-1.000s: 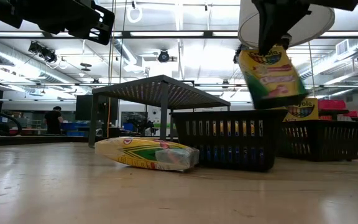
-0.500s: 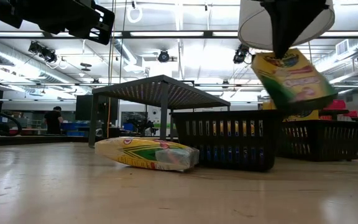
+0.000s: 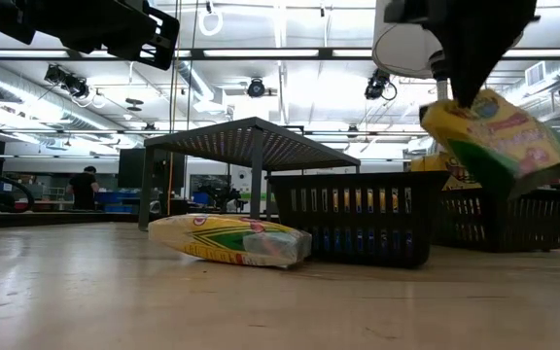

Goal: Pick & Place Office Desk Supplies
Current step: Put the box of crayons into right black bin

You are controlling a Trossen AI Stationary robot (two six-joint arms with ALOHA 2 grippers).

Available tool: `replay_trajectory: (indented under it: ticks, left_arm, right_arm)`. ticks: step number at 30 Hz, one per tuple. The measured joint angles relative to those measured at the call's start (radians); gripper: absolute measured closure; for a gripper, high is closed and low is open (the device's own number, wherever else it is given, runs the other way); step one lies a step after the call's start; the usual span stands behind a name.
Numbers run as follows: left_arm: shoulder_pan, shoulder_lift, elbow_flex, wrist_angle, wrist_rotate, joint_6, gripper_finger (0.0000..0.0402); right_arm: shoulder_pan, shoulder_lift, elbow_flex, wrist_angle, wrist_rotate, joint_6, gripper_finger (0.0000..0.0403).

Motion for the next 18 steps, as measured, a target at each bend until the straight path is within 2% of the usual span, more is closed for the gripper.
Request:
replay_trajectory:
  ticks: [8, 18]
  left_arm:
    - [0.0, 0.0, 0.0, 0.0, 0.0, 0.0, 0.0298]
    - [0.0, 0.0, 0.0, 0.0, 0.0, 0.0, 0.0298]
  right_arm:
    - [-0.038, 0.0, -0.14, -0.001, 0.081, 0.027, 0.0403]
    - [-0.057, -0.021, -0.154, -0.002, 0.143, 0.06, 0.0403]
